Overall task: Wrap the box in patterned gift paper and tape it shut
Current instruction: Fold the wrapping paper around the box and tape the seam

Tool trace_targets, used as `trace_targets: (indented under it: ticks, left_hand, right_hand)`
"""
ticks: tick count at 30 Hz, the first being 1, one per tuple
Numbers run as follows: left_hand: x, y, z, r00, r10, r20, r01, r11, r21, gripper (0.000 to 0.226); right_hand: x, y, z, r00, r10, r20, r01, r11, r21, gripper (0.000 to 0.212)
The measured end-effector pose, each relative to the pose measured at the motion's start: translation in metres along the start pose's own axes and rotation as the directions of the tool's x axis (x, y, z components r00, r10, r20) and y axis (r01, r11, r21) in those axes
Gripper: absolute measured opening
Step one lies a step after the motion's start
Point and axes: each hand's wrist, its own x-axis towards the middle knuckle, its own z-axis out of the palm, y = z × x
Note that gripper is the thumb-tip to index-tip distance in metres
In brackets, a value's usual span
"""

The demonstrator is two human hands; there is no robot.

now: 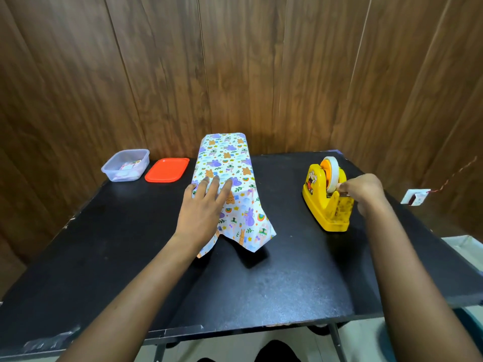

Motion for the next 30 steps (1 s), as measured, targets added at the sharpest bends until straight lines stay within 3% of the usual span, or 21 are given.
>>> trace_targets:
  ticks: [6, 11, 13, 19, 26, 30]
  left_hand:
    - [0.000, 0.000, -0.001, 1.000, 0.001, -0.015, -0.001, 1.000, -0.016, 0.095]
    - [-0.001, 0.000, -0.002, 1.000, 0.000, -0.011, 0.000, 1.000, -0.009, 0.097]
    - [0.000, 0.001, -0.001, 1.000, 0.000, -0.007, 0.000, 1.000, -0.012, 0.098]
    - [0.001, 0.001, -0.001, 1.000, 0.005, -0.003, -0.005, 1.000, -0.030, 0.096]
    - [0.000, 0.001, 0.000, 1.000, 0.001, -0.017, -0.002, 0.999, -0.051, 0.098]
    - [0.001, 0.002, 0.000, 1.000, -0.004, -0.016, 0.004, 0.999, -0.042, 0.097]
  right_hand:
    - [0.010, -0.005, -0.005, 1.000, -0.003, -0.030, 0.008, 0.987, 0.162, 0.046]
    - [0.005, 0.017, -0.013, 0.997, -0.015, 0.077, -0.004, 0.971, 0.240, 0.015]
    - [-0.001, 0.032, -0.005, 0.998, -0.002, 0.067, -0.019, 0.948, 0.318, 0.014]
    - [-0.018, 0.050, 0.007, 0.991, 0.040, 0.129, -0.112, 0.772, 0.626, 0.027]
    - [-0.030, 0.058, 0.024, 0.999, 0.000, -0.036, 0.028, 0.629, 0.777, 0.023]
    - [-0.032, 0.057, 0.032, 0.998, 0.002, -0.056, 0.046, 0.524, 0.850, 0.024]
